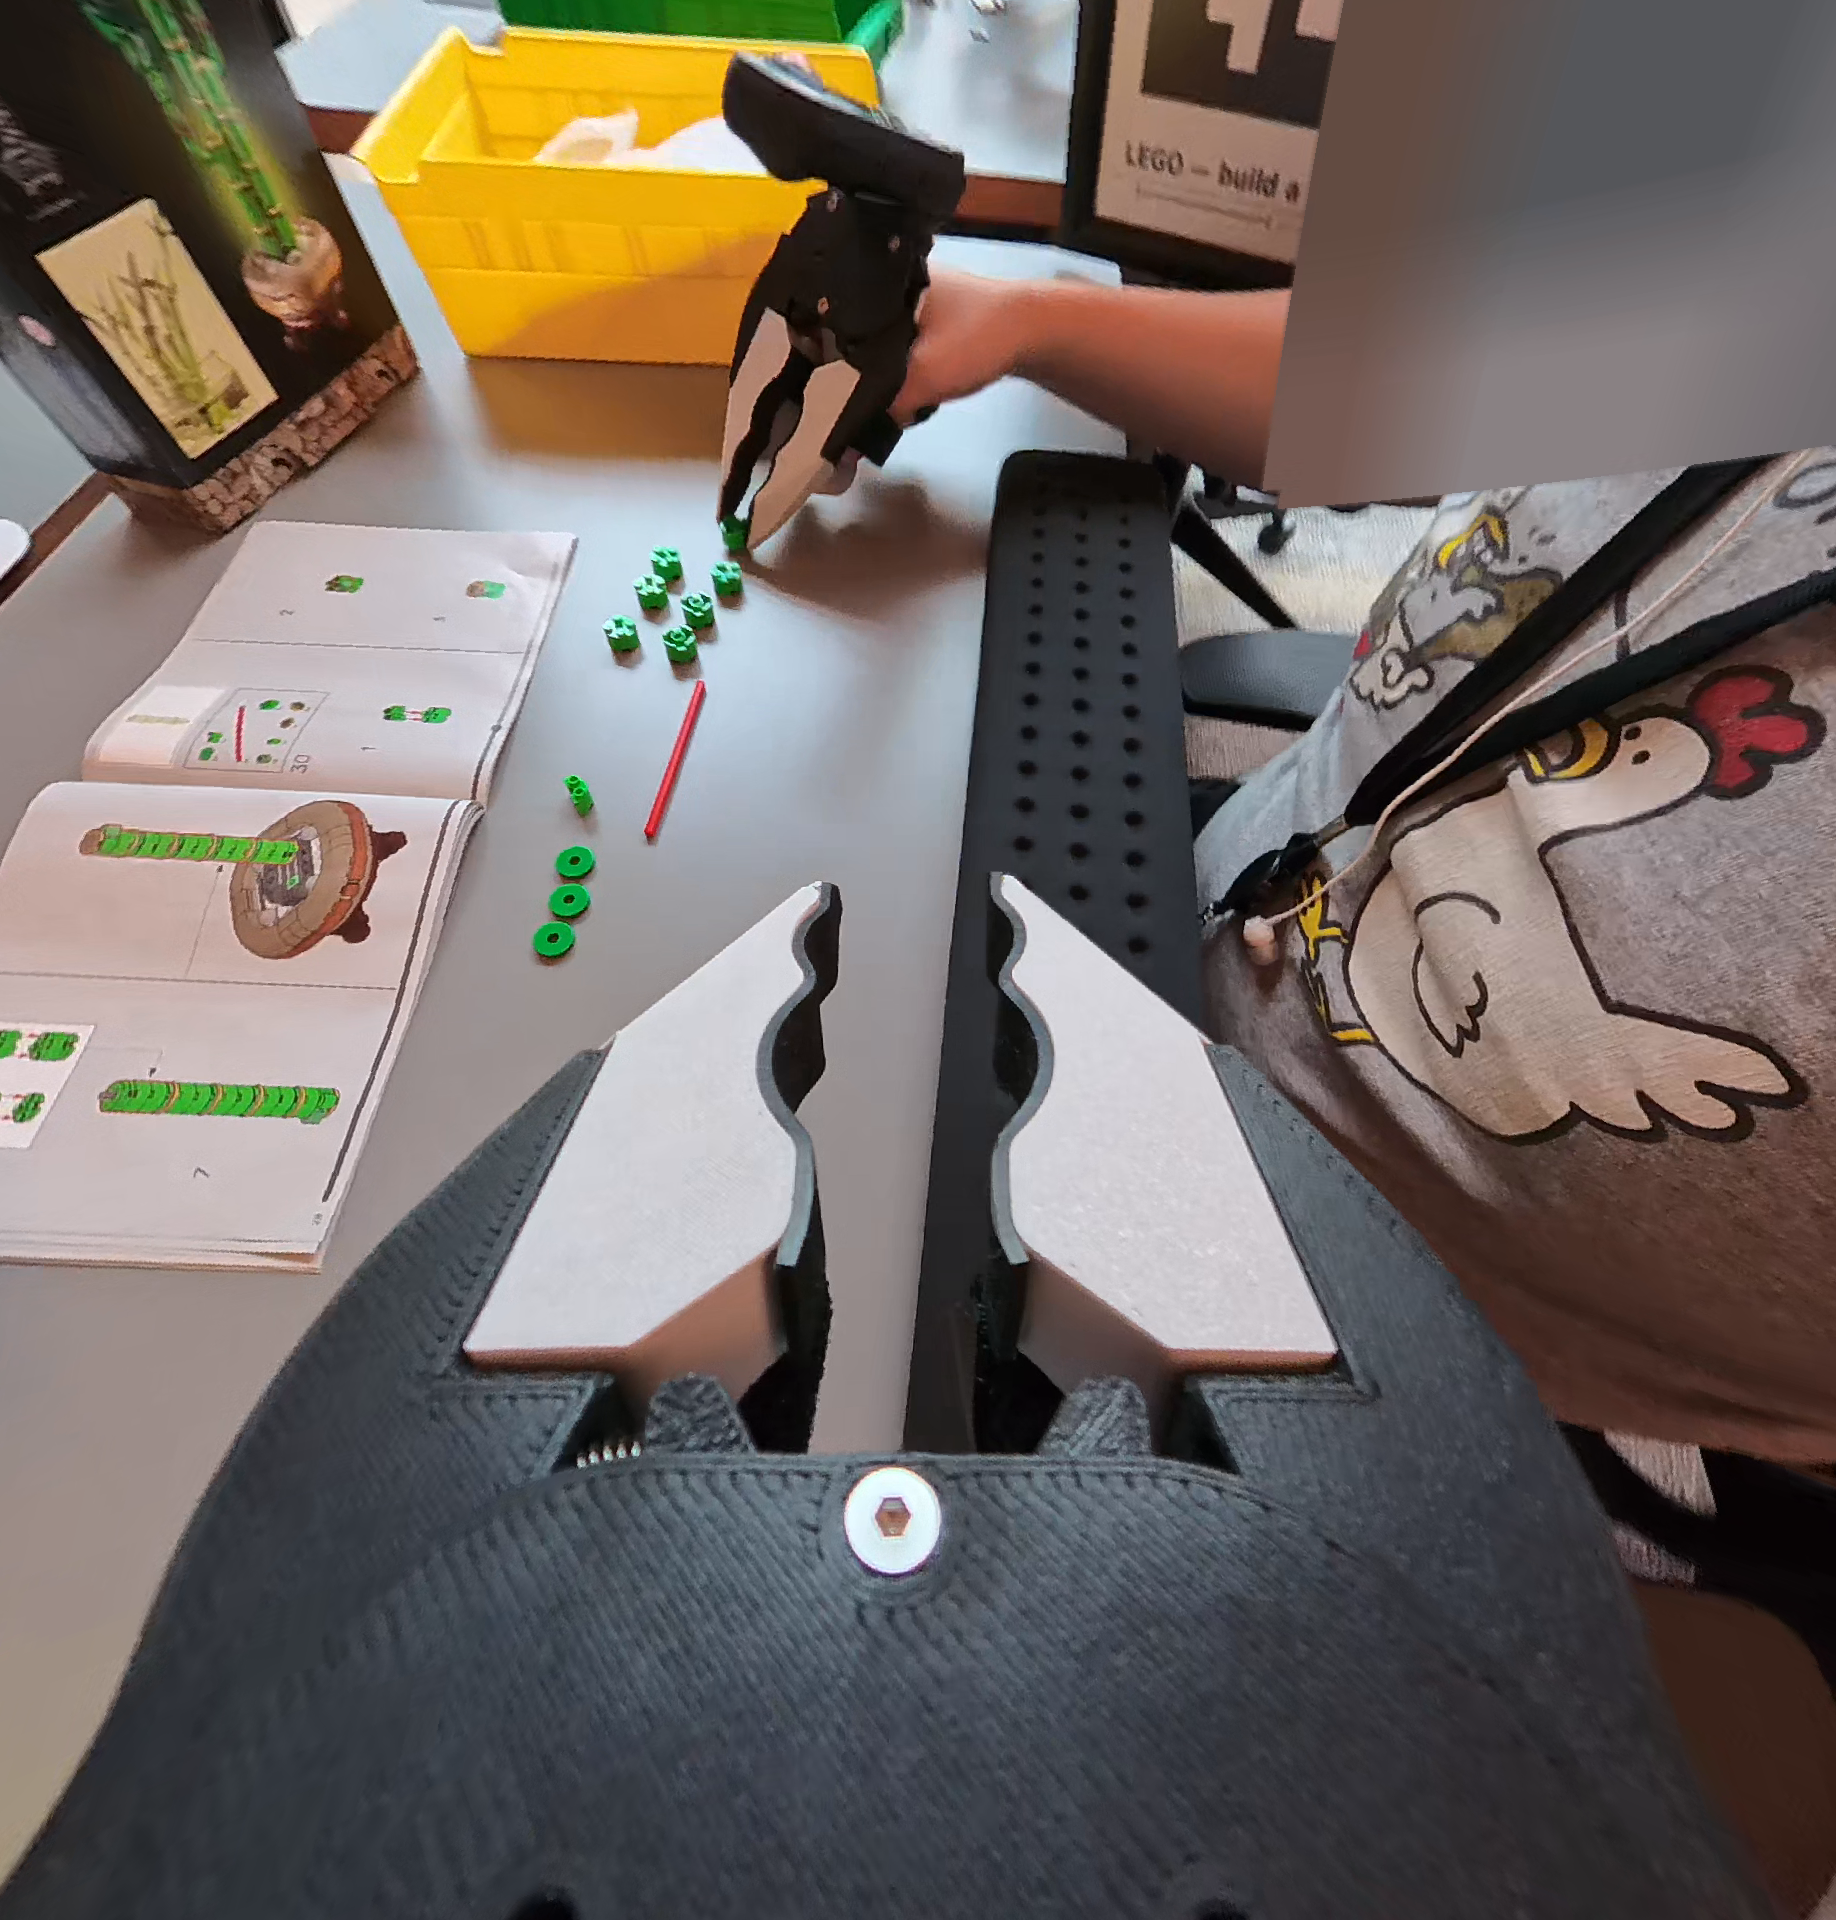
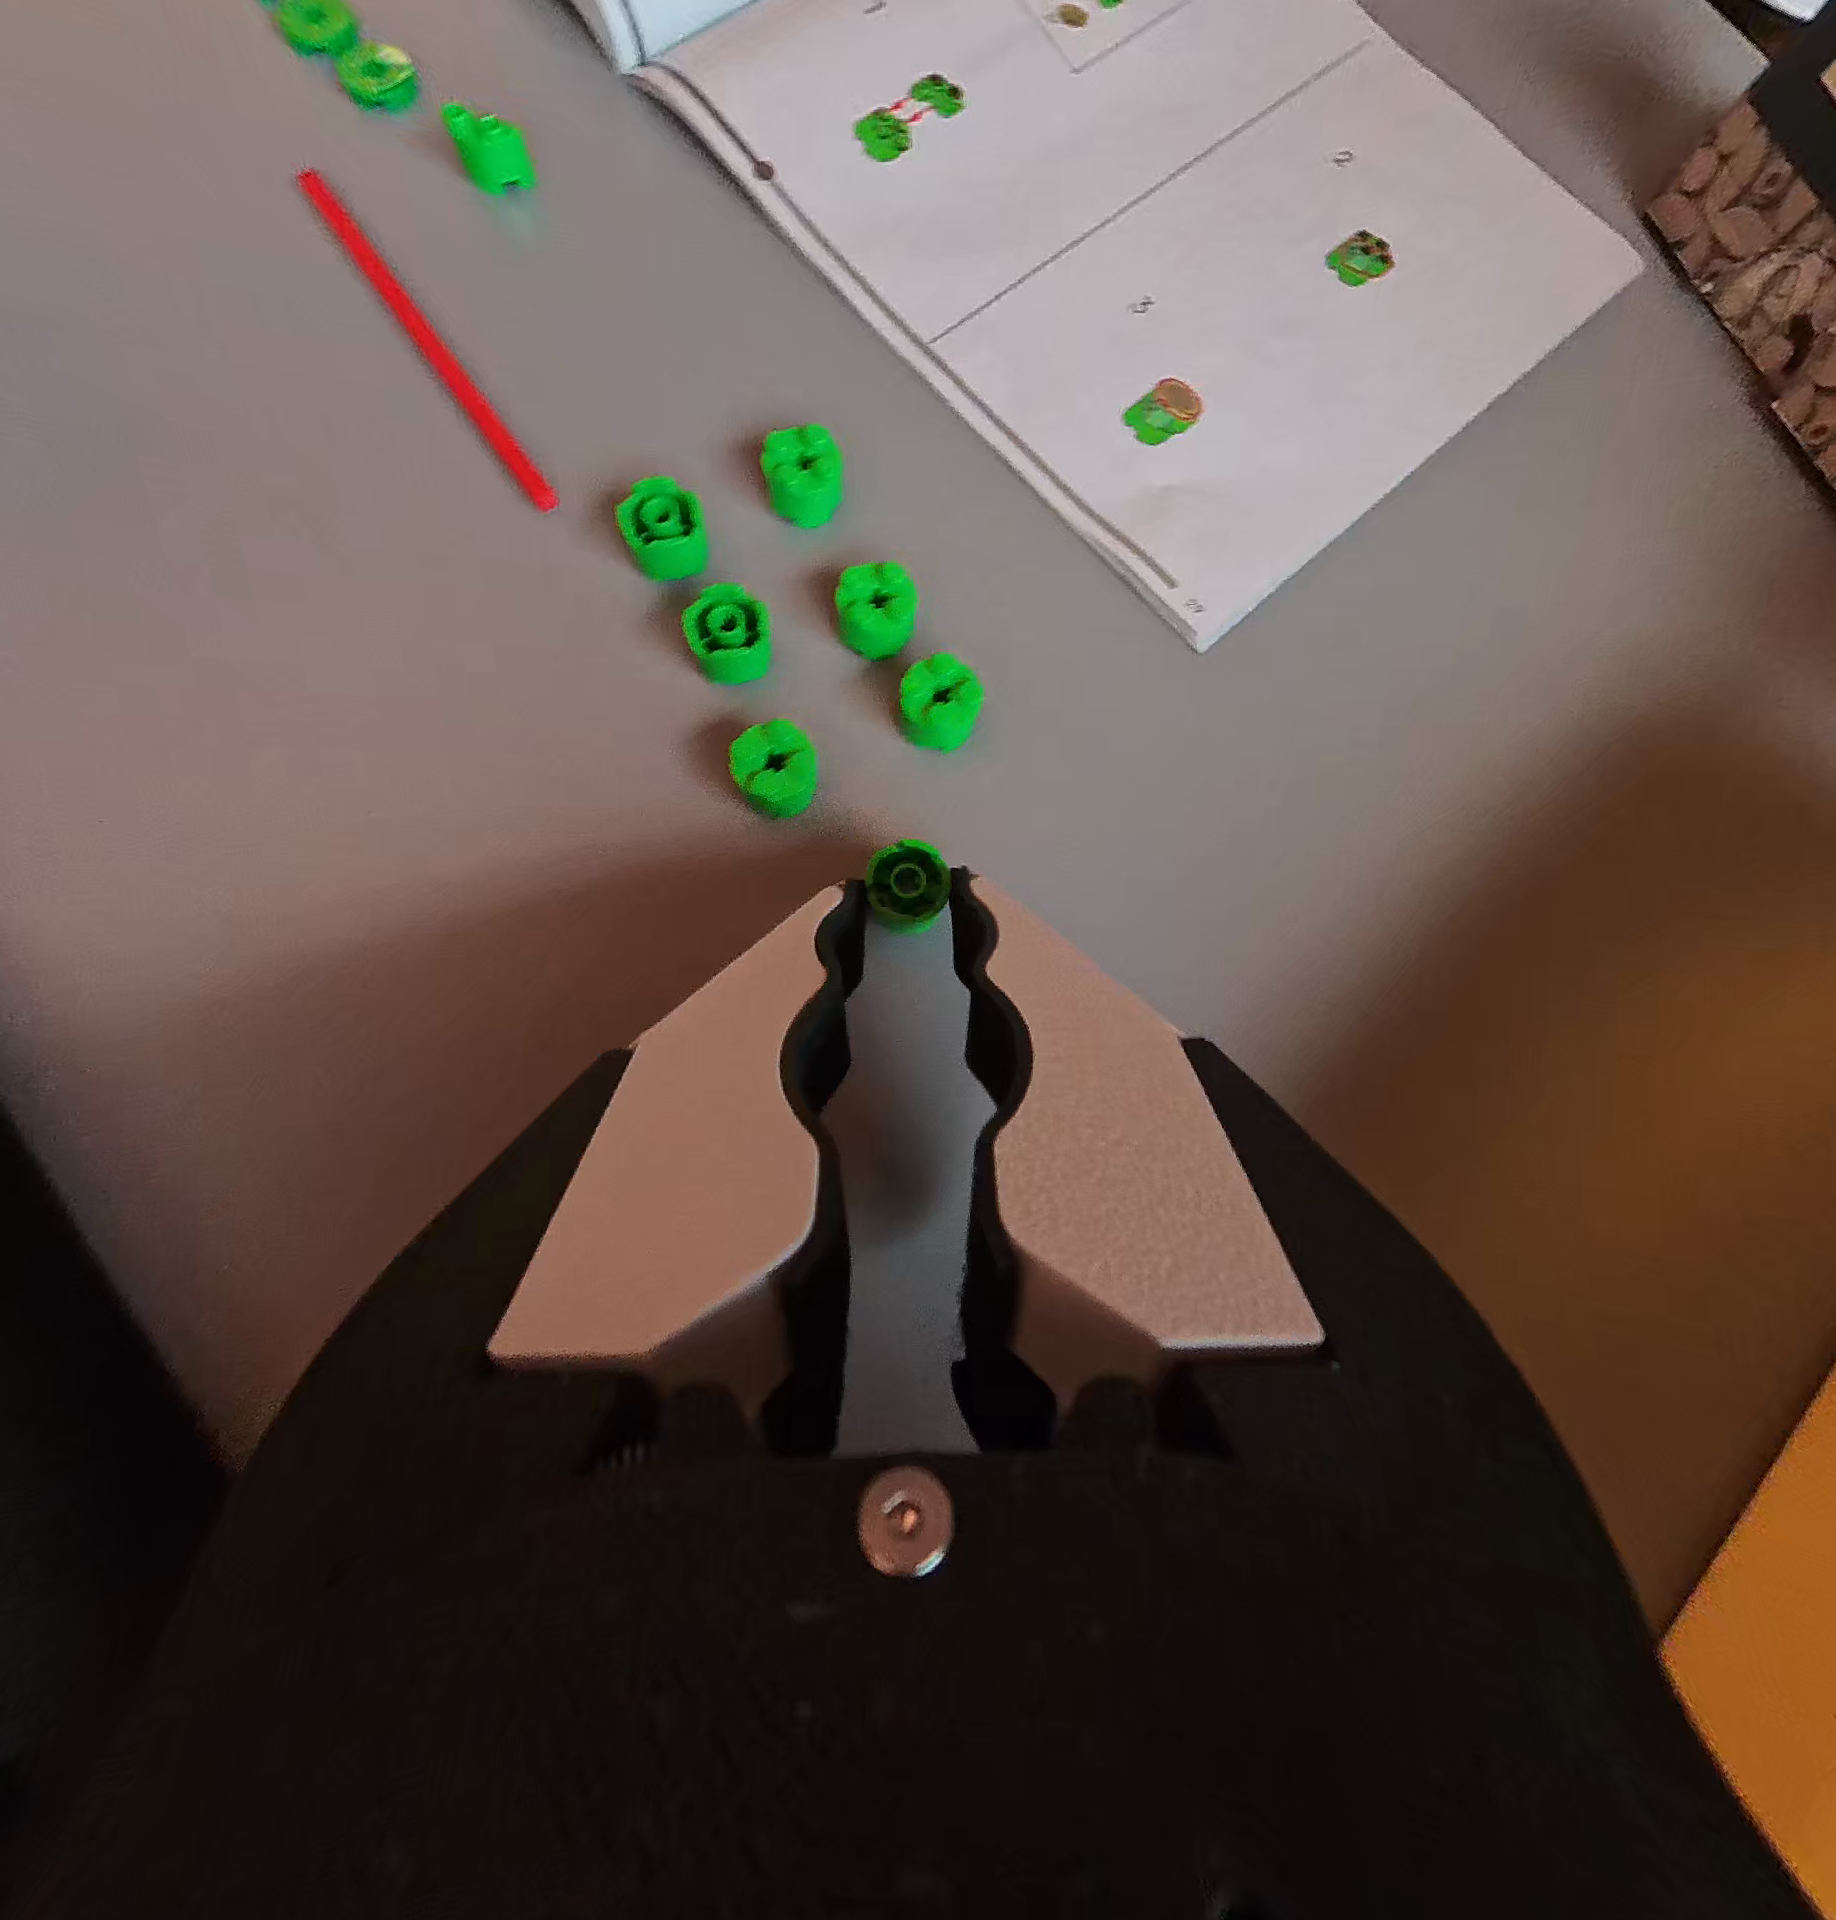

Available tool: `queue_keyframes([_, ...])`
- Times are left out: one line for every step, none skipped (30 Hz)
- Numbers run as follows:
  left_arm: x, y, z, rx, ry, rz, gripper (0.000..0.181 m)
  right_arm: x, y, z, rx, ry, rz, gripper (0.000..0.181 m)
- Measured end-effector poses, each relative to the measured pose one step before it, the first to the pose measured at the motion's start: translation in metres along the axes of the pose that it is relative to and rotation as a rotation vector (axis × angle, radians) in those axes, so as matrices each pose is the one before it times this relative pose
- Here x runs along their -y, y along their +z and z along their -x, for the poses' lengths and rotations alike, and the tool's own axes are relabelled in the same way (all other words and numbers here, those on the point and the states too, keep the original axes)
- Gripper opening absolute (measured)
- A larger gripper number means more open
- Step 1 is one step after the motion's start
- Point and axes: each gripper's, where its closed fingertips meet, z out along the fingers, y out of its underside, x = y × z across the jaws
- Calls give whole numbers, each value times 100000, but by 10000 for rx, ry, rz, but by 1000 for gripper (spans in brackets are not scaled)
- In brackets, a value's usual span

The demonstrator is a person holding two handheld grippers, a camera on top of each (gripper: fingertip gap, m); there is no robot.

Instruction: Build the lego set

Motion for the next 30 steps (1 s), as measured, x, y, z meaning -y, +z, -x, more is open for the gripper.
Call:
queue_keyframes([17,-101,87,75,-104,-140,26,121,273,-490,-11,163,29,16])
queue_keyframes([49,-138,76,78,-101,-142,27,127,229,-532,-68,140,21,16])
queue_keyframes([33,-163,42,76,-96,-136,27,72,177,-400,-37,109,47,16])
queue_keyframes([-10,-186,24,81,-97,-115,27,4,114,-258,11,69,76,16])
queue_keyframes([-76,-205,-8,74,-92,-81,27,14,48,-154,26,5,48,16])
queue_keyframes([-153,-220,-40,77,-80,-48,27,60,11,-113,4,-36,-21,16])
queue_keyframes([-224,-226,-27,98,-68,-16,27,36,-16,-140,-16,-6,-32,16])
queue_keyframes([-260,-214,-9,106,-62,2,27,-57,13,-120,16,46,14,16])
queue_keyframes([-245,-206,-18,92,-67,-8,28,-79,32,-59,46,49,16,16])
queue_keyframes([-194,-191,-39,72,-71,-28,28,-92,36,-50,33,15,7,16])
queue_keyframes([-136,-166,-35,65,-64,-50,28,13,14,-32,33,4,-52,16])
queue_keyframes([-67,-151,-15,62,-57,-75,28,-11,5,0,50,16,-27,16])
queue_keyframes([-30,-106,-21,43,-58,-77,28,-4,-4,-51,11,4,-8,16])
queue_keyframes([-14,-77,-17,28,-55,-68,28,-19,-11,-97,-30,-28,9,16])
queue_keyframes([1,-42,-16,30,-45,-59,28,-9,-7,-73,-21,-52,3,16])
queue_keyframes([16,-7,-27,22,-31,-49,27,7,16,-21,7,-54,-6,16])
queue_keyframes([34,6,-51,17,-16,-44,28,32,31,-13,11,-60,-20,16])
queue_keyframes([37,21,-65,12,-3,-33,28,23,27,7,21,-54,-33,16])
queue_keyframes([38,26,-94,9,11,-26,28,37,20,-1,17,-17,-47,16])
queue_keyframes([76,4,-67,34,26,-40,28,27,15,-51,-17,26,-65,17])
queue_keyframes([101,-15,-51,47,27,-68,29,17,2,-36,-17,35,-68,20])
queue_keyframes([118,-40,-48,62,7,-81,30,-6,-32,113,47,26,-72,25])
queue_keyframes([101,-73,23,117,-13,-76,28,-104,-95,130,16,78,-37,28])
queue_keyframes([130,-106,57,173,-16,-95,29,-131,-183,79,-55,149,-20,31])
queue_keyframes([199,-120,69,203,-16,-141,29,-98,-276,121,-76,115,-66,34])
queue_keyframes([189,-111,93,235,-28,-154,29,-70,-372,135,-126,40,-99,35])
queue_keyframes([64,-106,158,270,-39,-104,29,-97,-430,47,-227,-25,-74,36])
queue_keyframes([-5,-91,116,234,-29,-85,29,-126,-471,62,-253,-78,-53,37])
queue_keyframes([17,-90,-28,128,-24,-136,30,-160,-495,71,-252,-72,-30,37])
queue_keyframes([51,-97,-86,70,-37,-162,30,-191,-483,80,-260,-32,-7,37])
